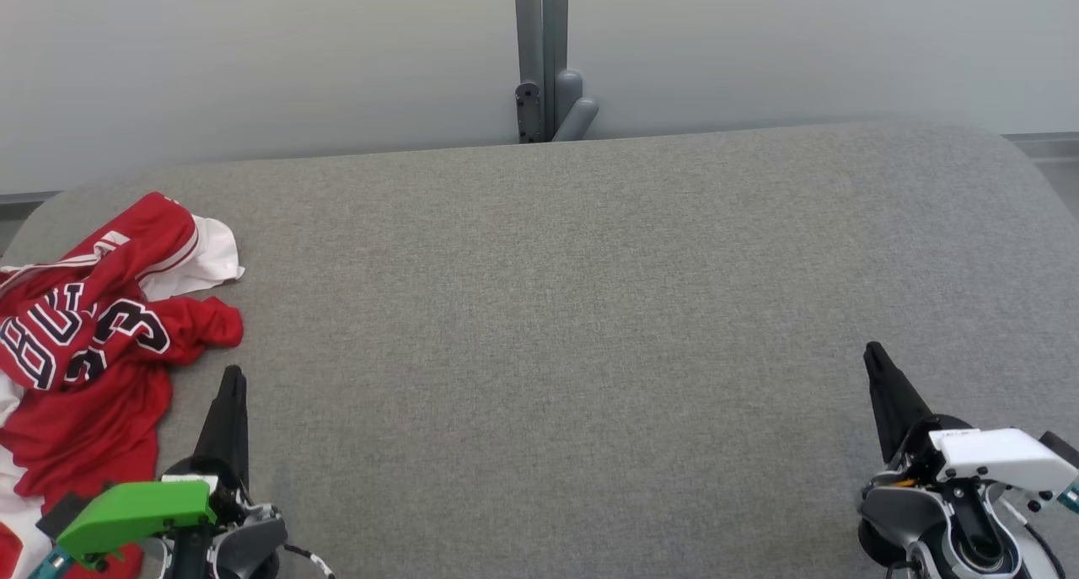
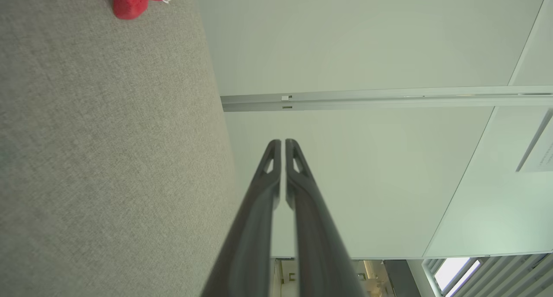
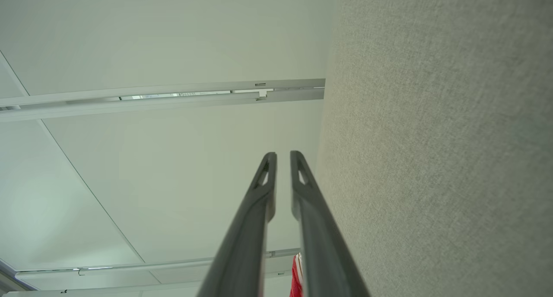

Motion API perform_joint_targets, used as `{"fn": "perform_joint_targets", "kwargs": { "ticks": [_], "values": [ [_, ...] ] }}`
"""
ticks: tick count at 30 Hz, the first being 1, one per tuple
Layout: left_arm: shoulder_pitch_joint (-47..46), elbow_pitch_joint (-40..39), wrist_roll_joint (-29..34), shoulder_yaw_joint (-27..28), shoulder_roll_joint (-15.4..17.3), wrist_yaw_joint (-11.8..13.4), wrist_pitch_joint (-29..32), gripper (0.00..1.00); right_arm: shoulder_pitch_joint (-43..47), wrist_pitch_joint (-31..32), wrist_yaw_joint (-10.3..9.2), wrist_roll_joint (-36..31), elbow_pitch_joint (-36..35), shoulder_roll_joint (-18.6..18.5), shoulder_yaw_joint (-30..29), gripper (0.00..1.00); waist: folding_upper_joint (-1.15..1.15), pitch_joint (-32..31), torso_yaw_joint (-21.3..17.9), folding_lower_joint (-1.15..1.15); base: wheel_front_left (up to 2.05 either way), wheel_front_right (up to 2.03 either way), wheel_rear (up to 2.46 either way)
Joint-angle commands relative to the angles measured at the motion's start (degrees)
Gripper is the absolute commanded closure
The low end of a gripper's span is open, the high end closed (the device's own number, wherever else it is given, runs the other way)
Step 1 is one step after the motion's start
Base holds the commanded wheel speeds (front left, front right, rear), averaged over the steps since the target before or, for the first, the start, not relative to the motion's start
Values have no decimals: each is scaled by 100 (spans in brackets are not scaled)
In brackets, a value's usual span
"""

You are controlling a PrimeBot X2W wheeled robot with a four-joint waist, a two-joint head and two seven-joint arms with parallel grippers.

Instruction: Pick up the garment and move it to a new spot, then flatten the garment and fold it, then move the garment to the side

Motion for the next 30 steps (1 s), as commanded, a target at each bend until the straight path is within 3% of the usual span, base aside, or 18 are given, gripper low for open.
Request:
{"fn": "perform_joint_targets", "kwargs": {
  "ticks": [1, 14, 30],
  "values": [
    [76, 81, 0, -18, -19, 1, 0, 0, 77, 0, -1, 0, 85, 26, 8, 0, 0, 0, 0, 0, 0, 0, 0],
    [186, 21, 272, -244, 23, 1, -328, 0, 222, -347, 0, -428, -97, 19, 136, 0, 2, -1, 1, 0, 0, 0, 0],
    [299, -168, 2371, -360, 70, 32, -726, 0, 327, -752, 2, -3128, -804, 5, 245, 0, 5, -1, 9, 0, 0, 0, 0]
  ]
}}
